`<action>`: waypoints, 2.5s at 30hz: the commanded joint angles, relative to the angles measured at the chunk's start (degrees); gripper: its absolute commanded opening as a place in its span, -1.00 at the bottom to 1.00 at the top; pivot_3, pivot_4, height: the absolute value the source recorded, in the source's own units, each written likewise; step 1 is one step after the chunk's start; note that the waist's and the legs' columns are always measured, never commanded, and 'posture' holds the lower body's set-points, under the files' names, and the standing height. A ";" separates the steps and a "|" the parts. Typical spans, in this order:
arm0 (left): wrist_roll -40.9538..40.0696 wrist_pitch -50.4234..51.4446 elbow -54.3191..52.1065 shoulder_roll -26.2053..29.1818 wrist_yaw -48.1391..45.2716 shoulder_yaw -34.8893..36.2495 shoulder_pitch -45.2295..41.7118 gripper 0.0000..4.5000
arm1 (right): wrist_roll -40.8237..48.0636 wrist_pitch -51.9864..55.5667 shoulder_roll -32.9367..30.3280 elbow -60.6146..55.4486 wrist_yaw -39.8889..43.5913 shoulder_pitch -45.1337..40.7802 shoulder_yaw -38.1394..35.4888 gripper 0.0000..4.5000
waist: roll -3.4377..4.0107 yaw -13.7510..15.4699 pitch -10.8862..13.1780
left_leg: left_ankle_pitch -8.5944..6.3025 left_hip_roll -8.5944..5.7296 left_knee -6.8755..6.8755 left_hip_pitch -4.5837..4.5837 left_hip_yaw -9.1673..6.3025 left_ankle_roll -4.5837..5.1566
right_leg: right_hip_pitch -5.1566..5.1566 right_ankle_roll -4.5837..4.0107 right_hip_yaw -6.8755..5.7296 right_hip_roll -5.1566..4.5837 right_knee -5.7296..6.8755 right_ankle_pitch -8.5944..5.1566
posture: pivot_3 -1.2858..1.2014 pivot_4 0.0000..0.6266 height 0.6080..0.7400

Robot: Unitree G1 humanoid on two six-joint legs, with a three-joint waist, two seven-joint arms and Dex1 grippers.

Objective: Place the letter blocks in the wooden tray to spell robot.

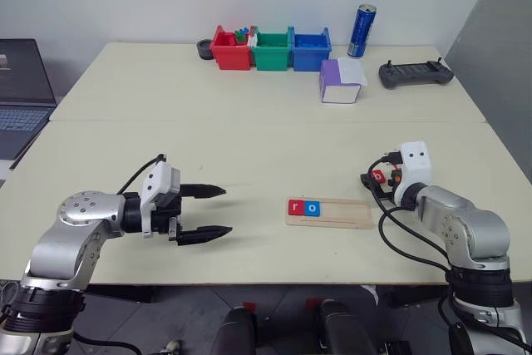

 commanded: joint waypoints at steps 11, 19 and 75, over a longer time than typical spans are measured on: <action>0.68 -9.08 3.31 -1.26 -1.86 0.93 1.94 0.98 | -0.97 -0.91 -0.69 -1.42 0.53 -1.35 -0.04 1.00 | 0.00 0.00 0.00 | 0.00 0.00 -0.02 0.00 0.01 0.00 | -0.01 -0.06 0.00 0.00 -0.01 -0.03 | 0.03 -0.52 1.00; -0.04 -12.60 5.35 -3.69 -1.22 1.85 2.12 0.98 | -1.14 -0.52 -1.19 -0.99 2.43 -1.94 1.00 1.00 | 0.00 0.00 0.00 | 0.00 0.00 -0.02 -0.01 0.01 0.00 | -0.01 -0.03 0.00 0.00 -0.01 -0.02 | 0.03 -0.52 1.00; 1.38 -15.00 7.39 -3.80 0.04 1.04 -0.16 1.00 | -2.71 -0.95 1.65 0.80 1.25 2.60 0.81 0.12 | -0.14 0.03 -0.09 | 0.00 0.02 -0.05 0.01 0.00 0.00 | -0.01 -0.18 -0.02 0.00 -0.03 -0.10 | 0.03 -0.52 1.00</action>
